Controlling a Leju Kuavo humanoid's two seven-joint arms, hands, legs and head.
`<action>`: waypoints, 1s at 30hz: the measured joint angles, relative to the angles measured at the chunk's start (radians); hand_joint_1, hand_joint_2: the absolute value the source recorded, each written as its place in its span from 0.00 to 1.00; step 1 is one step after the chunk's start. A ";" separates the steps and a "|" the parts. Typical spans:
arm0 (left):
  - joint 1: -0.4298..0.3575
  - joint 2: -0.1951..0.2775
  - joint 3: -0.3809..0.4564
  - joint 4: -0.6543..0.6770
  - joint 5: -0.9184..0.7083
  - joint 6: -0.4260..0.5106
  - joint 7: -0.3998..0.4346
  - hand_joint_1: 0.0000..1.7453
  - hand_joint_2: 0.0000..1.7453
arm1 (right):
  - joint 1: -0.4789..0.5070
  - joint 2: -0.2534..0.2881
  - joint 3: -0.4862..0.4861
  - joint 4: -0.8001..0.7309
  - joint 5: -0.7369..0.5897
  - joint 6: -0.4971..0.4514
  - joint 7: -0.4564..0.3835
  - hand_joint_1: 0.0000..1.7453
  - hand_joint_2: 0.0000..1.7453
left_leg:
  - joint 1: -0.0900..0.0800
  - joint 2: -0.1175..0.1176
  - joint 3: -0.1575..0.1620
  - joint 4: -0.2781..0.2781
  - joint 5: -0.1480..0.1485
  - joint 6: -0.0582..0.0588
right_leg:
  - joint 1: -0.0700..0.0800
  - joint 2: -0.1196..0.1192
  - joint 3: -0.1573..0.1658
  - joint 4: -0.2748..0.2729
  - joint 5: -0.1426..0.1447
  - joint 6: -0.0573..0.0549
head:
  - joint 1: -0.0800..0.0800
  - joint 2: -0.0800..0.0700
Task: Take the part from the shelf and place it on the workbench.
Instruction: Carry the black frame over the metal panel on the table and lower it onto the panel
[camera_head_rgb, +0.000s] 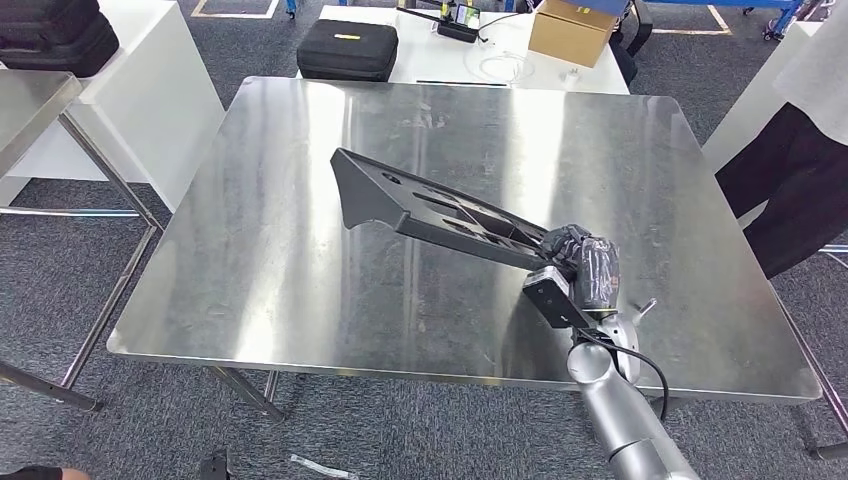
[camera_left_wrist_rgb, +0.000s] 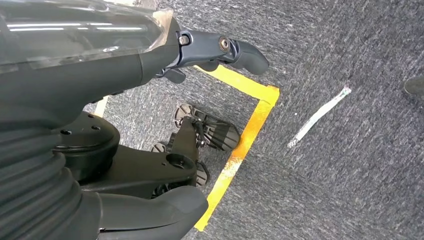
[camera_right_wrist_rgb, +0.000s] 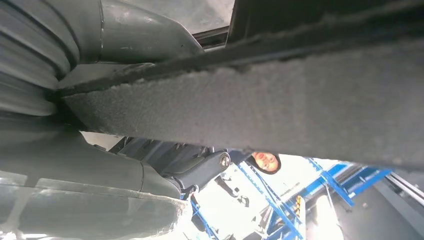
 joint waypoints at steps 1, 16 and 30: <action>0.000 -0.001 -0.002 0.000 -0.001 -0.002 0.000 0.00 1.00 | -0.007 -0.003 0.000 0.014 0.006 -0.003 0.008 0.99 1.00 | 0.000 0.000 0.000 0.000 0.000 0.000 | 0.000 0.000 0.000 0.000 0.000 0.000 | 0.000 0.000; -0.013 -0.018 -0.055 0.000 -0.031 -0.006 0.017 0.00 1.00 | -0.194 -0.105 -0.030 0.305 0.069 -0.068 0.111 0.99 1.00 | 0.000 0.000 0.000 0.000 0.001 0.001 | 0.000 0.000 0.000 0.000 0.001 0.001 | 0.000 0.000; -0.016 -0.023 -0.079 0.001 -0.038 -0.010 0.028 0.00 1.00 | -0.304 -0.145 -0.029 0.450 0.132 -0.078 0.159 0.99 1.00 | 0.000 0.001 0.000 0.000 0.001 0.001 | 0.000 0.000 0.000 0.000 0.001 0.001 | 0.000 0.000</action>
